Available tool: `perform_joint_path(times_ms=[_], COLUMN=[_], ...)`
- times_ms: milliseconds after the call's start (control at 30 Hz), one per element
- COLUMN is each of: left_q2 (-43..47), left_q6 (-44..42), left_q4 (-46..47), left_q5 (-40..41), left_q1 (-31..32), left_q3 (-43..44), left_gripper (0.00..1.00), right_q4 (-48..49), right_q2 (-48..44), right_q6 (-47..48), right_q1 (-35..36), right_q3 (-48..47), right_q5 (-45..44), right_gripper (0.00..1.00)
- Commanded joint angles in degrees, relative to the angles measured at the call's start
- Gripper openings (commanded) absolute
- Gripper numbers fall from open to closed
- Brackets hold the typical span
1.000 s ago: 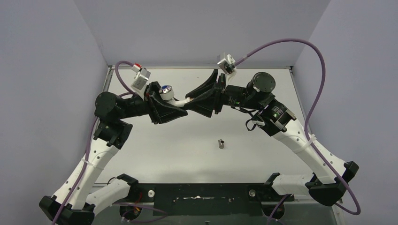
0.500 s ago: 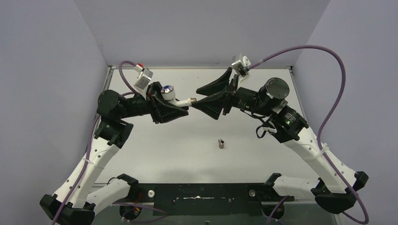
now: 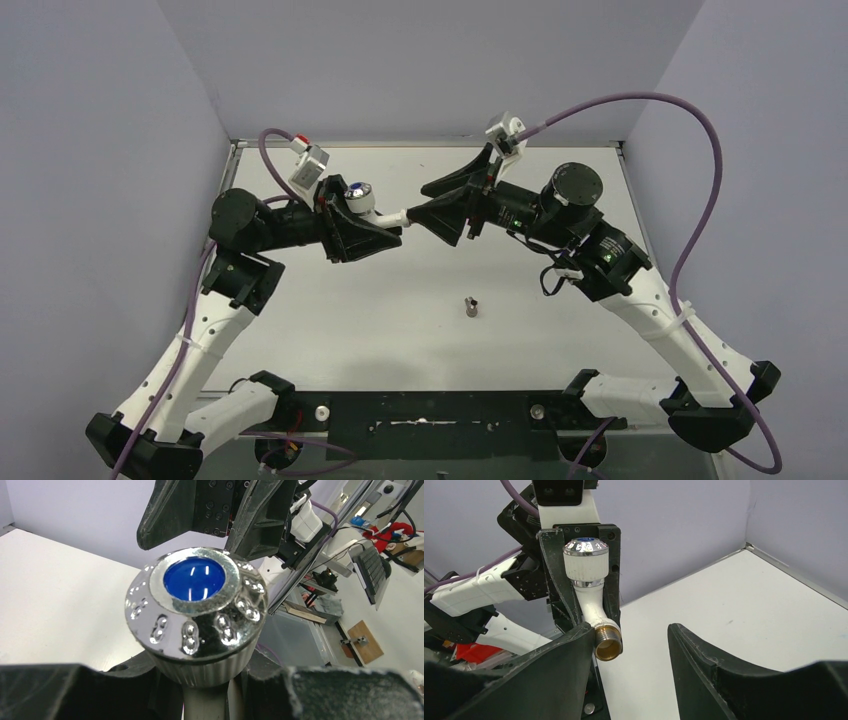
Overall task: Install the water faucets
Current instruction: Adjust the water faucet, then pick up the adaptor at the center of the board.
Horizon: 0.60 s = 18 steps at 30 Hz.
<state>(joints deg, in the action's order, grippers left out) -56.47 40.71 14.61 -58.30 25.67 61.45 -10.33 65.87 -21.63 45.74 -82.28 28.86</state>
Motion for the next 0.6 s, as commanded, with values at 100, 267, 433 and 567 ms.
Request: perform_joint_path(times_ms=[100, 267, 433, 567], left_q2=[1.1, 0.6, -1.1, -0.6], left_q6=[-2.9, -11.4, -15.5, -16.6], left_q4=[0.6, -11.2, -18.6, -20.0], left_q5=[0.1, 4.1, 9.2, 13.9], left_q1=[0.4, -0.4, -1.8, -2.8], left_q3=[2.8, 4.6, 5.2, 3.8], left_gripper=[0.00, 0.00, 0.00, 0.00], right_q4=[-0.3, -0.4, -10.2, -21.9], right_q2=[-1.3, -5.2, -6.4, -4.6], right_q6=[2.0, 3.9, 2.9, -0.5], right_q1=[-0.3, -0.4, -0.5, -0.6], right_q3=[-0.7, 2.6, 4.5, 4.5], right_q5=[-4.5, -13.2, -31.4, -42.1], right_gripper=[0.56, 0.58, 0.59, 0.61])
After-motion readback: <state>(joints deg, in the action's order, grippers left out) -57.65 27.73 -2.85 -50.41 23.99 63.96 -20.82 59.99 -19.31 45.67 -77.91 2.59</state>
